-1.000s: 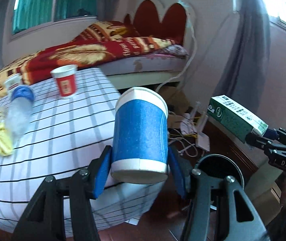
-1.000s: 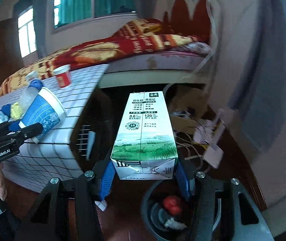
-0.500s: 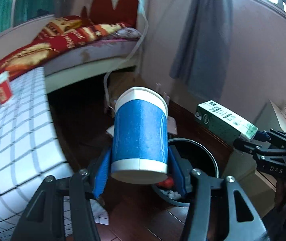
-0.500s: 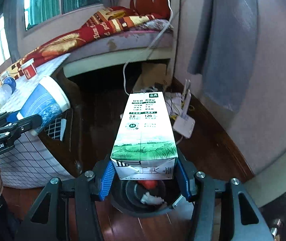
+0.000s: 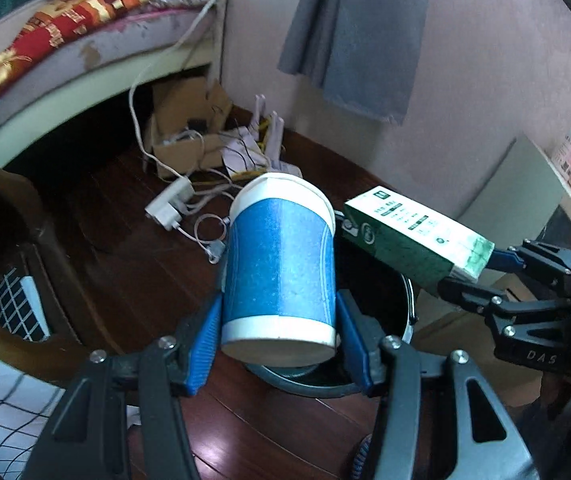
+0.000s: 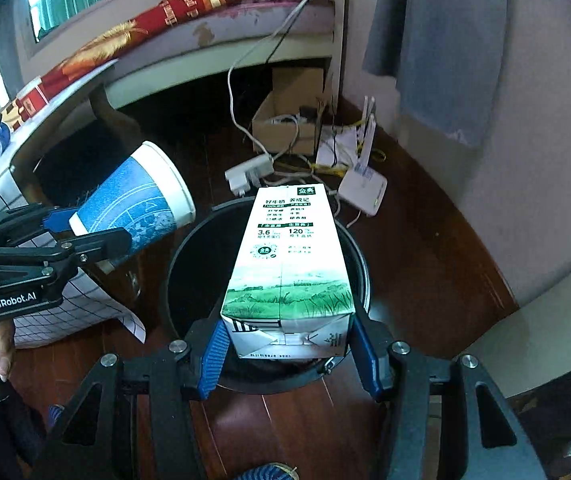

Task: Collect trash
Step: 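Carry the paper cup and milk carton over the bin and release both, then grasp the blue face mask with the left tool while the right tool grasps the clear plastic bag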

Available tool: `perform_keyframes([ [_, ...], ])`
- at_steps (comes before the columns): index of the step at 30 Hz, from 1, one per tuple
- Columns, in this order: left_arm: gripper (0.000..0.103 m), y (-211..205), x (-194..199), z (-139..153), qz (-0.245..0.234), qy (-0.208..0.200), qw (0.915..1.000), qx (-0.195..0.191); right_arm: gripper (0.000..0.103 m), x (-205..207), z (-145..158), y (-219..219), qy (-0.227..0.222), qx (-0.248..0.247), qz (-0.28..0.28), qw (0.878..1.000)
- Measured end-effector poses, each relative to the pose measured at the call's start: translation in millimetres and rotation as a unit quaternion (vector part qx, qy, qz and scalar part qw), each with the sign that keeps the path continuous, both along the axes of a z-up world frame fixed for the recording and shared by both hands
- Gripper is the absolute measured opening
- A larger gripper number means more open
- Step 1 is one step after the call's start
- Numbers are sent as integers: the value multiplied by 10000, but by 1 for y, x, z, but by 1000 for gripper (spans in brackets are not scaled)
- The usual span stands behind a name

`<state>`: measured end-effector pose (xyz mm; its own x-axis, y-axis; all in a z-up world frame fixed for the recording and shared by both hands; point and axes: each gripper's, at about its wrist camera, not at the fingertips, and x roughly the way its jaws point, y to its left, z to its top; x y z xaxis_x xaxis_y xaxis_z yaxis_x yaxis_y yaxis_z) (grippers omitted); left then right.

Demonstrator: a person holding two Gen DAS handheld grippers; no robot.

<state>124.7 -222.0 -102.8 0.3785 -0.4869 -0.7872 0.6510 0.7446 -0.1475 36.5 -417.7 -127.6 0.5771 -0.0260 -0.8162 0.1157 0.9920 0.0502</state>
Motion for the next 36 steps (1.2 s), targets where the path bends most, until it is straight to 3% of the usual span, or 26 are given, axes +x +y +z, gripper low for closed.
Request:
perform_keyframes([
  [9, 61, -17, 13, -39, -114, 648, 9978, 90, 58, 13, -42, 1, 421, 168, 331, 9984],
  [10, 75, -19, 15, -43, -88, 669, 9976, 146, 60, 15, -47, 1, 440, 128, 353, 9983],
  [11, 91, -19, 19, -49, 34, 680, 9972, 294, 79, 18, -55, 0, 541, -42, 266, 9982],
  [13, 98, -13, 26, -55, 328, 655, 9964, 421, 101, 18, -63, -5, 648, -347, 33, 9973],
  [17, 101, 2, 30, -63, 846, 473, 9920, 807, 103, 18, -67, -21, 782, -392, -360, 9955],
  [21, 101, 12, 30, -65, 995, 370, 9897, 959, 103, 19, -60, -28, 741, -293, -577, 9951],
  [29, 102, 28, 27, -43, 1119, 65, 9901, 839, 103, 16, -38, -26, 462, -366, -810, 9950],
  [36, 102, 47, 19, 6, 1384, -447, 9881, 504, 103, 18, -5, -9, 89, -388, -731, 9965],
])
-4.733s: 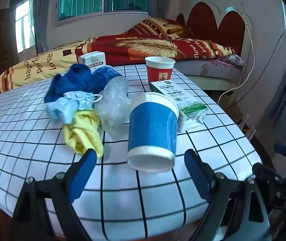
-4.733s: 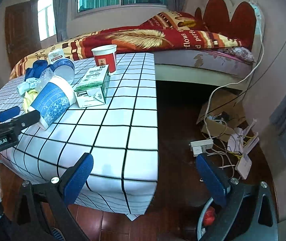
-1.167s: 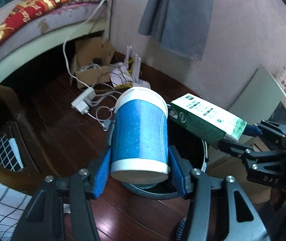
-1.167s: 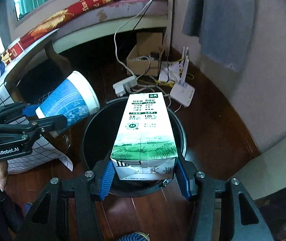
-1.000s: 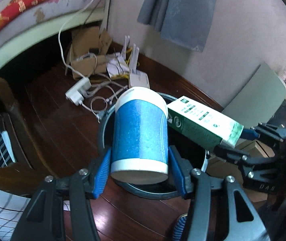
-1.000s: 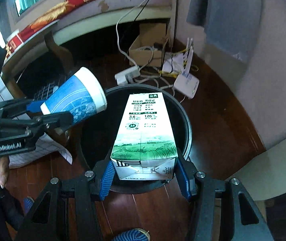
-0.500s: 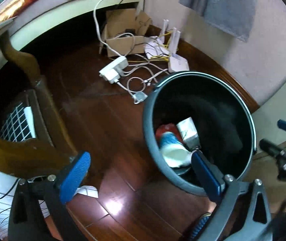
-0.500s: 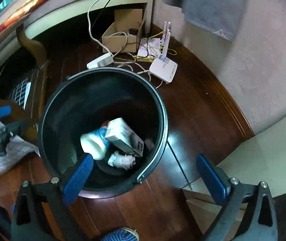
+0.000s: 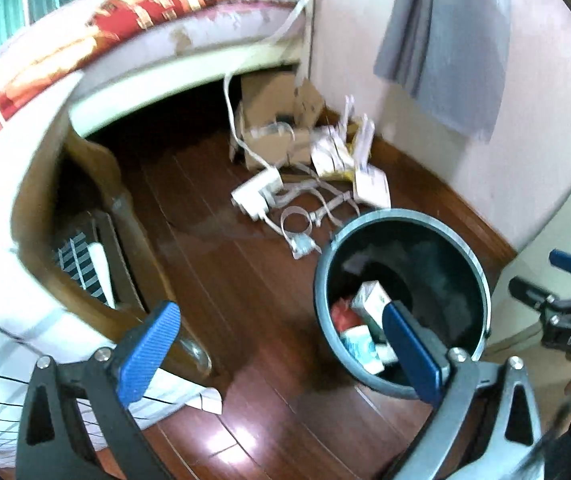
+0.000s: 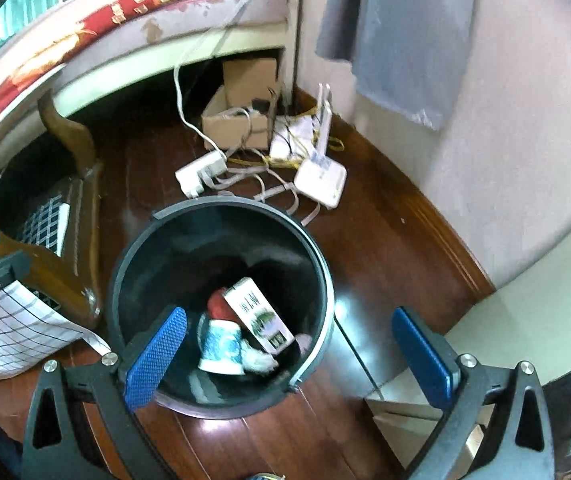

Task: Collect trash
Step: 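Grasp the blue face mask with the left tool while the right tool grasps the clear plastic bag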

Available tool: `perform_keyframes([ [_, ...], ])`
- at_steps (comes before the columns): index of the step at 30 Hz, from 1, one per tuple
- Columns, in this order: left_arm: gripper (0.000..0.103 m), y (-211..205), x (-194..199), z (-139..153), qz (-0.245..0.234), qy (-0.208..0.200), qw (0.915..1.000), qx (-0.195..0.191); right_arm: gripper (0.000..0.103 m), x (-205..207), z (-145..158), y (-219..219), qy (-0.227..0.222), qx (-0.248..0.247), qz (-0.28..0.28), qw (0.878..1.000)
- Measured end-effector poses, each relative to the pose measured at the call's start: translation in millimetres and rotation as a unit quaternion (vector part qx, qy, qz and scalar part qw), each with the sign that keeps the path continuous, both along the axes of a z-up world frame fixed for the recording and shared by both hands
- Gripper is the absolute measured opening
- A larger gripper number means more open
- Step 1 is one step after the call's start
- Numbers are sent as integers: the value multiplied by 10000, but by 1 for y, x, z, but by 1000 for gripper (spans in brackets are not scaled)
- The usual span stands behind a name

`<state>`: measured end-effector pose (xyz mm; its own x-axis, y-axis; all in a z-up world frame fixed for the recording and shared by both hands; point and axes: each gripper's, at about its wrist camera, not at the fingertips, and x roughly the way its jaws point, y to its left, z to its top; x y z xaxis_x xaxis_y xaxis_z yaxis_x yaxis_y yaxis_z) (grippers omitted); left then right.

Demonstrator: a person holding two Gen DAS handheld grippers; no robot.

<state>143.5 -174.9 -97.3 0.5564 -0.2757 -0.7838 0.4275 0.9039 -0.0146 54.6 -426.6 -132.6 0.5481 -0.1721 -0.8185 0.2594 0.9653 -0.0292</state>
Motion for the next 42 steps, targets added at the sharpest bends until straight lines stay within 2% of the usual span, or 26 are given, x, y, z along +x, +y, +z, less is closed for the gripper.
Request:
perform_keyframes([
  [10, 102, 45, -7, 53, 486, -558, 9967, -329, 103, 6, 62, 60, -722, -197, 598, 9954],
  [16, 102, 87, -19, 83, 802, -983, 9909, -452, 103, 18, 89, 102, -1100, -231, 947, 9891],
  [22, 102, 147, -29, 103, 1264, -1287, 9798, -867, 103, 31, 109, 155, -1365, -221, 1369, 9809],
  [28, 101, 211, -38, 108, 1835, -1490, 9680, -840, 103, 51, 118, 215, -1537, -166, 1871, 9701],
  [33, 90, 268, -46, 102, 2418, -1448, 9556, -857, 103, 66, 120, 265, -1497, -67, 2352, 9603],
  [42, 82, 357, -60, 87, 3435, -1369, 9260, -757, 103, 82, 131, 346, -1642, 133, 3063, 9376],
])
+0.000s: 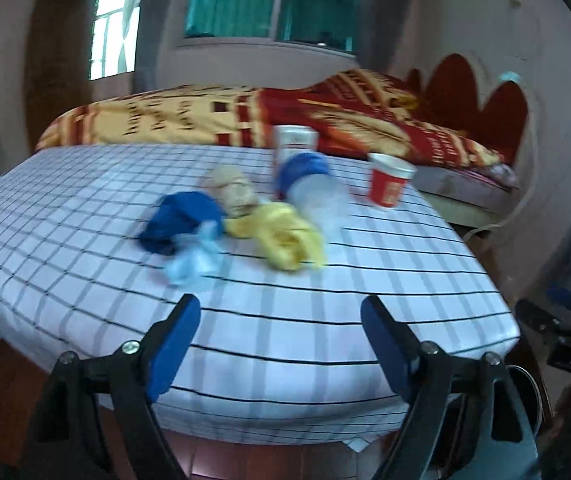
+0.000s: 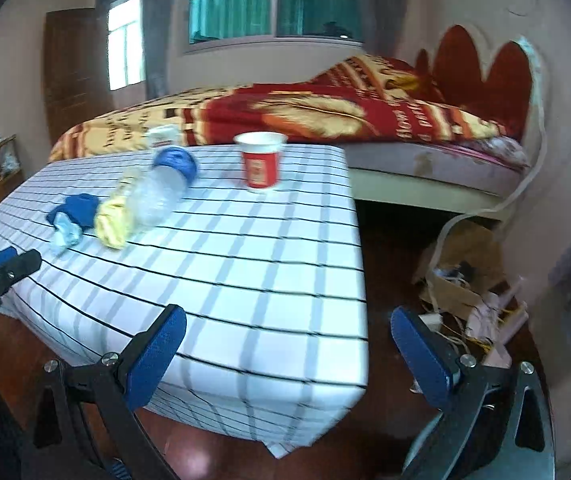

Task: Collect trash
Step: 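Grasp the blue face mask with the left tool while the right tool grasps the clear plastic bag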

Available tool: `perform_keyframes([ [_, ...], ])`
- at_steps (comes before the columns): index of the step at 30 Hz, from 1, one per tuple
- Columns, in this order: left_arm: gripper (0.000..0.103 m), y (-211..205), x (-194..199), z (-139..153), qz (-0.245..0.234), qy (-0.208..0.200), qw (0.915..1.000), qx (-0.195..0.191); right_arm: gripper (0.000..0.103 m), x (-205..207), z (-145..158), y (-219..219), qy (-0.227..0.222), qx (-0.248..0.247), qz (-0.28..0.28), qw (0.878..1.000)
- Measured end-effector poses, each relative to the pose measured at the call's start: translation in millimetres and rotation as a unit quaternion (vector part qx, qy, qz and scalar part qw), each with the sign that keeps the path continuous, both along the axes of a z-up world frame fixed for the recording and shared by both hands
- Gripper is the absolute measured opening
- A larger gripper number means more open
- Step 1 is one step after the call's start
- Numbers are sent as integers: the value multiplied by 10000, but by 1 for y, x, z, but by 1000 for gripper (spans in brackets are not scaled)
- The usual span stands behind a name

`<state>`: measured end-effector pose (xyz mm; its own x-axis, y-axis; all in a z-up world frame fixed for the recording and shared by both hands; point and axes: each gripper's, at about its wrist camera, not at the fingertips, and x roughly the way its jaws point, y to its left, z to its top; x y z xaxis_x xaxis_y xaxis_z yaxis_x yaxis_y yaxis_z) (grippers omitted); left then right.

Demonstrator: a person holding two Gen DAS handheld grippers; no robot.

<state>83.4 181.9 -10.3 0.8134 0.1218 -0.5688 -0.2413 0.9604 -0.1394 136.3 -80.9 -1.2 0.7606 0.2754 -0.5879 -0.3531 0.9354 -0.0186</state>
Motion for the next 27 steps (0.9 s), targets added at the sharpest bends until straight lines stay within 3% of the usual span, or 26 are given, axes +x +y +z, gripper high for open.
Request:
perform_keyframes([
  [8, 82, 54, -2, -14, 597, 144, 9981, -108, 103, 10, -3, 74, -27, 34, 763, 9971],
  [13, 78, 66, 13, -18, 546, 198, 9983, -36, 89, 28, -1, 109, 45, 134, 1065, 9942],
  [27, 64, 79, 68, -37, 315, 526, 9980, -172, 79, 99, -13, 175, 456, 259, 1216, 9912],
])
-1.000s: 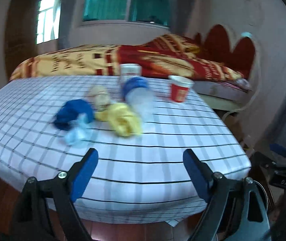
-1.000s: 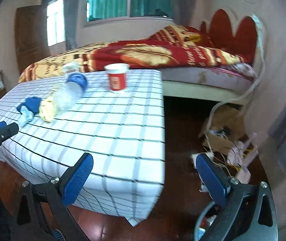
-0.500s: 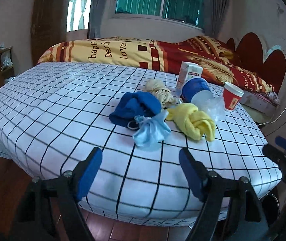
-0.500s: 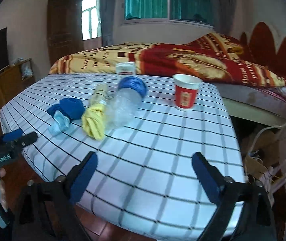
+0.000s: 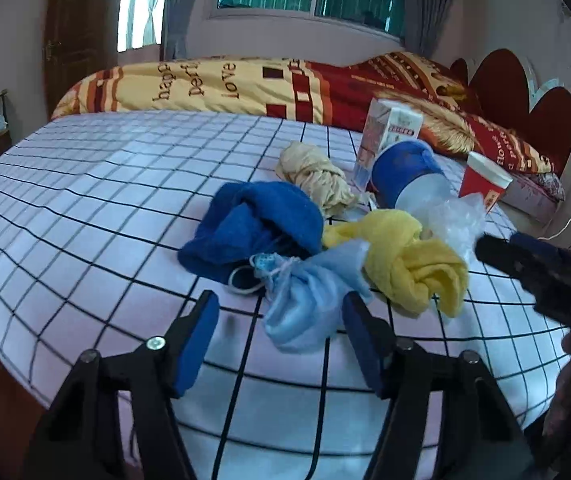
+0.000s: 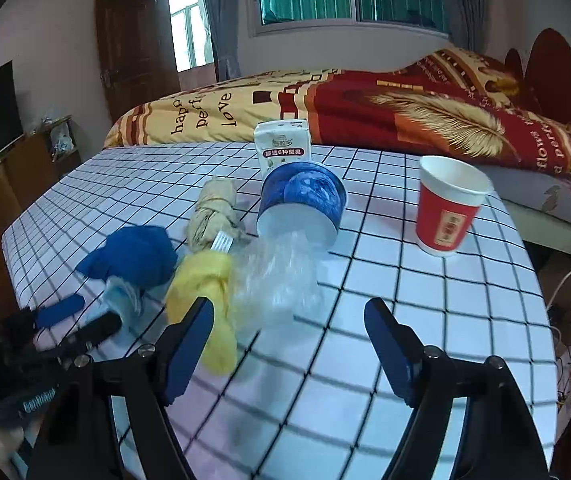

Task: Collect trash
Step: 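Grasp the blue face mask with the left tool while the right tool grasps the clear plastic bag, then carry the face mask and plastic bag over the black bin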

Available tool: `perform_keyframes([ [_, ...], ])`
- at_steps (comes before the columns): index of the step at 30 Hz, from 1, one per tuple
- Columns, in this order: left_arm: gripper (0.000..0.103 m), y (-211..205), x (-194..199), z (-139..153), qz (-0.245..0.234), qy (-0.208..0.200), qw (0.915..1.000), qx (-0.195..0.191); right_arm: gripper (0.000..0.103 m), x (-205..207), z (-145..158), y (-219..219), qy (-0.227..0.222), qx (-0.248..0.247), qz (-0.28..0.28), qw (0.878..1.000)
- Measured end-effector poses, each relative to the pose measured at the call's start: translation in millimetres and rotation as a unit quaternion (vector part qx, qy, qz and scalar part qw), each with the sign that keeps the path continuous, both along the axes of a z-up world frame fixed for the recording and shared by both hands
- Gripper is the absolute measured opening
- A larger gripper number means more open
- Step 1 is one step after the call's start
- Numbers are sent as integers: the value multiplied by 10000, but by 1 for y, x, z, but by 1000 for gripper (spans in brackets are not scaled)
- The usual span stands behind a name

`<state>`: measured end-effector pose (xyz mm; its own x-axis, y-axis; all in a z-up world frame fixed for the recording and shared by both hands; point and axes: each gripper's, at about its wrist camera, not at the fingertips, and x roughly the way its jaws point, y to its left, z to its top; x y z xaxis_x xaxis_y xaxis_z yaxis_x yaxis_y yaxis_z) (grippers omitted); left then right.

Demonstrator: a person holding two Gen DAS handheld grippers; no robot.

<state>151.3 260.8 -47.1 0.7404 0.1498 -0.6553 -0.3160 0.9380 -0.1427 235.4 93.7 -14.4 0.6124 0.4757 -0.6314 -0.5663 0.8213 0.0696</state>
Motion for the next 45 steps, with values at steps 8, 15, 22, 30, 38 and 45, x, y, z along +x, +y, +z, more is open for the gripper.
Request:
perform_keyframes([
  [8, 42, -1, 9, -7, -110, 110, 9997, -183, 31, 37, -27, 20, 781, 35, 162, 9968],
  [15, 19, -9, 3, -5, -283, 21, 9994, -221, 17, 17, -23, -7, 547, 248, 203, 9980],
  [22, 19, -17, -14, 4, -288, -140, 9992, -223, 17, -8, -12, -50, 251, 283, -24, 9993],
  [30, 19, -41, -28, 19, -444, -284, 9983, -238, 17, -38, 4, -94, 3, 197, -224, 9996],
  [38, 19, -85, -31, 31, -886, -399, 9950, -251, 17, -64, 17, -148, -175, 196, -599, 9979],
  [45, 19, -133, -23, 40, -1371, -464, 9892, -206, 17, -81, 25, -199, -307, 217, -1050, 9938],
])
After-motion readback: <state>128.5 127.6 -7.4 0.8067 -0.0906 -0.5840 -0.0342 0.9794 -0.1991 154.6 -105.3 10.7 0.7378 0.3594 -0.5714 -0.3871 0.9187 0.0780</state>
